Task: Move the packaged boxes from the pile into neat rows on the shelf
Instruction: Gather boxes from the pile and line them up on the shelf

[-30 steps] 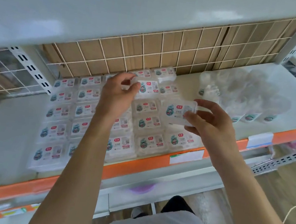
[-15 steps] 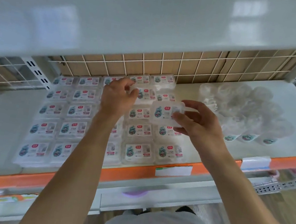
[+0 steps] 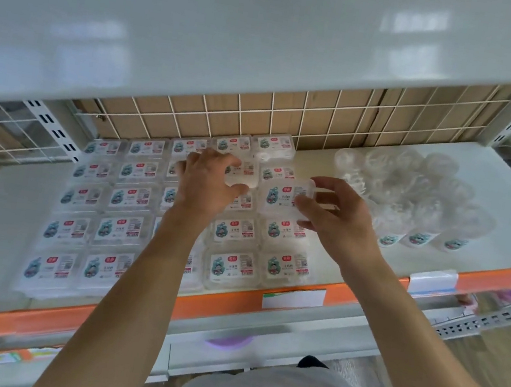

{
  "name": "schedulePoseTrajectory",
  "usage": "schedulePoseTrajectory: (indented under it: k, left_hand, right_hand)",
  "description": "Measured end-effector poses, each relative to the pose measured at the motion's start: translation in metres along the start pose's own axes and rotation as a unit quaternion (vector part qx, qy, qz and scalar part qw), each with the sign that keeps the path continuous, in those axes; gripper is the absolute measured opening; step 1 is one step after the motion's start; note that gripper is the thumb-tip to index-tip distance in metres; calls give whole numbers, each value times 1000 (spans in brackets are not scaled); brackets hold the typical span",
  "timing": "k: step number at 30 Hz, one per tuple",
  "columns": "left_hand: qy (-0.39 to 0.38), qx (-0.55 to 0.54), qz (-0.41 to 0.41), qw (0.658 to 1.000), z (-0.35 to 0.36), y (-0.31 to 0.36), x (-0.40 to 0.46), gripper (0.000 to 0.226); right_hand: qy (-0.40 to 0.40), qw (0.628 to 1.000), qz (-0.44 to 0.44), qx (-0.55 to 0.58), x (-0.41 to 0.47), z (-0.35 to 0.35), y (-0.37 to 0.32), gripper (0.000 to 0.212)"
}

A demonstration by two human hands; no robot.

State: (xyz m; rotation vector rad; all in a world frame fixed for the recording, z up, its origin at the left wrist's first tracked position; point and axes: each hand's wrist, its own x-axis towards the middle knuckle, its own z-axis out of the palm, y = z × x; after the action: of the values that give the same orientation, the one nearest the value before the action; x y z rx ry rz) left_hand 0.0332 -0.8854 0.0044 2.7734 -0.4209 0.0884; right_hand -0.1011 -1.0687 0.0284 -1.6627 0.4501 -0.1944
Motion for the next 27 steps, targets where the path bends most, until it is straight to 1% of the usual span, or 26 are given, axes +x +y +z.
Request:
schedulePoseTrajectory:
  k: [3, 7, 9, 13, 17, 20, 24, 27]
  left_hand:
    - [24, 2, -13, 1000, 1, -2, 0, 39]
    - [29, -3, -20, 999, 1, -4, 3, 36]
    - [33, -11, -16, 999, 2, -5, 1, 36]
    - [44, -9, -13, 999, 4, -6, -3, 38]
    - [55, -19, -16, 998, 4, -8, -3, 36]
    - [59, -38, -15, 997, 5, -10, -2, 34]
    - [61, -41, -18, 997, 5, -12, 0, 33]
    - [64, -36, -16, 997, 6, -11, 1, 34]
  right_hand:
    - [19, 998, -26, -61, 13, 2, -5, 32]
    - [40, 986, -68, -145, 38, 7, -14, 36]
    - [47, 979, -64, -189, 51, 11, -17, 38]
    - [54, 973, -57, -218, 73, 24, -13, 38]
    - [66, 960, -49, -268, 86, 36, -9, 42]
    - [80, 946, -70, -305, 89, 42, -6, 39]
    - [63, 925, -78, -367, 88, 49, 0, 34]
    - [50, 912, -78, -399, 89, 52, 3, 37]
